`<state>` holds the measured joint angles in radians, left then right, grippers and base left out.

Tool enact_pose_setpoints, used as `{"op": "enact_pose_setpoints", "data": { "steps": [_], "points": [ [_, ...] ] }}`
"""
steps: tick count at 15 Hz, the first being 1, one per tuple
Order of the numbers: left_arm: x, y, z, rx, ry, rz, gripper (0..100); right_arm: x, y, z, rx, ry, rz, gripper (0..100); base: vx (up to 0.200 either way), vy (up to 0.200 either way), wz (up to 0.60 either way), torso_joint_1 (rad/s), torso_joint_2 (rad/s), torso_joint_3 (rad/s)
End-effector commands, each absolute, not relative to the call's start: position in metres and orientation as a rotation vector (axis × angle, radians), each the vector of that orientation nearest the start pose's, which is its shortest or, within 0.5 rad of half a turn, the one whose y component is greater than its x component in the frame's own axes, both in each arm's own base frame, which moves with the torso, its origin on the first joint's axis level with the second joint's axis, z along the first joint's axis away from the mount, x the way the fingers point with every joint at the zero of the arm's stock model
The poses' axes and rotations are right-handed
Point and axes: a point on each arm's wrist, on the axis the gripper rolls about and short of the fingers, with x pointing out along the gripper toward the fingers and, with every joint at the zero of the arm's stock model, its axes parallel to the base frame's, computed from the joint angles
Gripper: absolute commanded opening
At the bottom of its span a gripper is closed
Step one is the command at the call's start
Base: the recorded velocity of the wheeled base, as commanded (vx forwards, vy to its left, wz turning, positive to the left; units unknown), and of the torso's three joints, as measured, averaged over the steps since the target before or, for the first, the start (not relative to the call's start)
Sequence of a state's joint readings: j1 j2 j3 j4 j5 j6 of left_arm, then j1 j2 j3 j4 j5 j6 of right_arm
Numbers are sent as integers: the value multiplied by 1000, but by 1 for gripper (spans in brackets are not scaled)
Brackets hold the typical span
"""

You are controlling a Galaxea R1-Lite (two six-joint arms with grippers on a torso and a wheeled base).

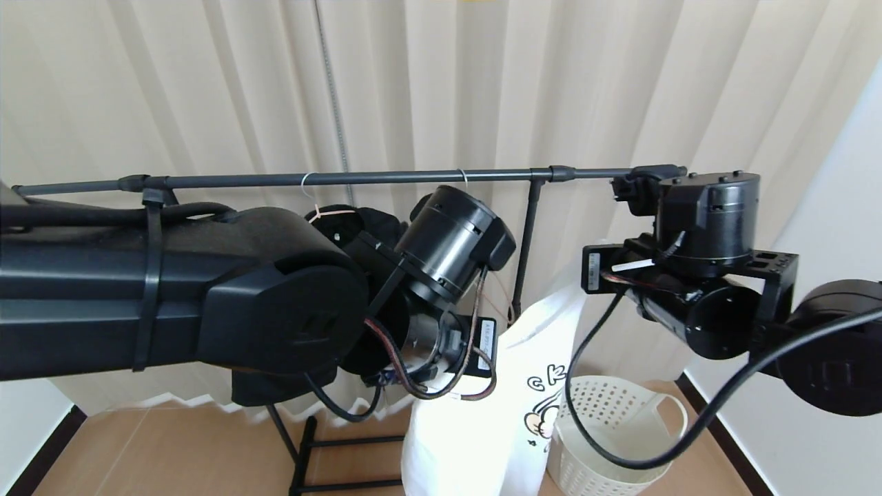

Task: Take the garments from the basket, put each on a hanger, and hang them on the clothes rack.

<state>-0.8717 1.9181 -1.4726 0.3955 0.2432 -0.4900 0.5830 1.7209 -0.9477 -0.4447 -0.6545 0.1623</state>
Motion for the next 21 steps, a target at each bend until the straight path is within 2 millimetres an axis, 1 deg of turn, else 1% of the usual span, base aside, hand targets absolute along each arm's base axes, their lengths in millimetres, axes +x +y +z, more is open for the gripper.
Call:
{"op": "enact_pose_setpoints", "data": {
  "steps": [1, 2, 5, 8, 9, 12, 13, 14, 15, 17, 18, 20, 21],
  "points": [
    [243, -272, 200, -9, 822, -387, 0, 245, 136, 205, -16, 249, -115, 0, 0, 0, 0, 0, 0, 0],
    [247, -275, 200, 8, 809, -400, 0, 237, 131, 199, -25, 265, -115, 0, 0, 0, 0, 0, 0, 0],
    [259, -286, 194, 15, 797, -392, 0, 235, 130, 195, -34, 280, -111, 0, 0, 0, 0, 0, 0, 0],
    [258, -287, 191, 65, 795, -416, 0, 234, 130, 197, -30, 273, -109, 0, 0, 0, 0, 0, 0, 0],
    [257, -287, 192, 65, 793, -418, 100, 233, 129, 196, -32, 276, -109, 0, 0, 0, 0, 0, 0, 0],
    [254, -286, 195, 85, 786, -433, 100, 234, 129, 196, -29, 274, -111, 0, 0, 0, 0, 0, 0, 0],
    [248, -278, 198, 120, 786, -461, 100, 238, 123, 198, -22, 268, -139, 0, 0, 0, 0, 0, 0, 0],
    [246, -274, 197, 140, 794, -481, 100, 240, 119, 198, -20, 268, -153, 0, 0, 0, 0, 0, 0, 0],
    [244, -263, 196, 169, 814, -519, 100, 243, 113, 199, -16, 267, -177, 0, 0, 0, 0, 0, 0, 0],
    [251, -256, 190, 171, 838, -507, 100, 246, 106, 202, -8, 260, -196, 0, 0, 0, 0, 0, 0, 0],
    [265, -251, 179, 167, 865, -465, 100, 247, 102, 203, -5, 259, -208, 0, 0, 0, 0, 0, 0, 0],
    [280, -249, 170, 169, 877, -428, 100, 248, 100, 204, -2, 256, -216, 0, 0, 0, 0, 0, 0, 0],
    [288, -250, 169, 160, 857, -414, 100, 248, 100, 204, -2, 256, -216, 0, 0, 0, 0, 0, 0, 0]
  ]
}}
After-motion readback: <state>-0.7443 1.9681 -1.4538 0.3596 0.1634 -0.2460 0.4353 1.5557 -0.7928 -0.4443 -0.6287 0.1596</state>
